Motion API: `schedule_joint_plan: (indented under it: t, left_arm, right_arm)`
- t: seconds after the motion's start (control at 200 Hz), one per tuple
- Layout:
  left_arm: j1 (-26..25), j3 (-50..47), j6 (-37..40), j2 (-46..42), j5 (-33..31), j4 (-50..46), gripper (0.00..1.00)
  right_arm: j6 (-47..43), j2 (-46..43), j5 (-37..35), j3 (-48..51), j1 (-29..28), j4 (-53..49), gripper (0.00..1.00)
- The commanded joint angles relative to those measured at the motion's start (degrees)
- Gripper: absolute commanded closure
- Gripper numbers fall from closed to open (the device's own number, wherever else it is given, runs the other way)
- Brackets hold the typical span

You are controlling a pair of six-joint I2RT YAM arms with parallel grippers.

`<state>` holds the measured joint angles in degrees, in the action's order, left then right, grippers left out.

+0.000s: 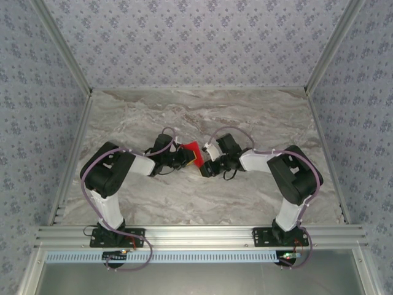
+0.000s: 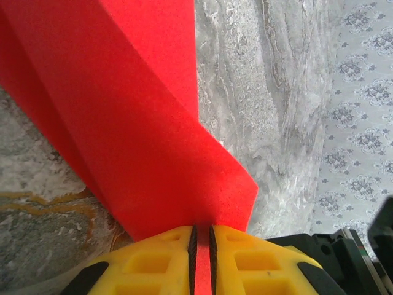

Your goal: Fold a paper plane with a square sheet of paper (pick it up from the middle)

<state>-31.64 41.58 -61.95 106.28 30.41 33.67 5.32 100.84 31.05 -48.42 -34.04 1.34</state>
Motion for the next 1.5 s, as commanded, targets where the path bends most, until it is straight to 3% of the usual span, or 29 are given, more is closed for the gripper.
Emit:
schedule_joint_plan:
  t: [0.0,0.784,0.879,0.994,1.139,1.404,1.499]
  left_arm:
    - [-0.27,1.03,1.53,0.63,-0.09,-0.89,0.84]
    - [-0.35,2.63,1.73,1.30,-0.13,-2.75,0.85]
    - [-0.34,2.71,1.81,1.38,-0.09,-2.86,0.85]
    - [-0.18,2.81,1.86,1.17,-0.03,-2.91,0.85]
    - [-0.02,2.29,2.05,-0.20,0.17,-2.91,0.85]
    - [0.08,-1.22,4.03,-5.15,0.59,0.01,0.85]
    - [-0.02,-2.52,3.62,-5.47,1.71,3.95,0.85]
  right_arm:
    - [-3.13,0.16,-3.33,-1.75,-0.32,-2.02,0.69]
    - [-10.33,0.59,-26.47,-3.71,-8.00,-1.52,0.65]
    - [-10.52,0.81,-27.41,-3.70,-8.21,-1.53,0.68]
    - [-10.21,0.52,-27.74,-3.48,-8.10,-1.35,0.83]
    - [-7.61,-0.88,-22.86,-2.82,-6.53,-0.29,1.00]
    - [5.85,-2.44,3.98,-0.49,3.01,6.01,1.00]
    - [9.71,-0.98,10.34,-0.65,4.62,7.52,1.00]
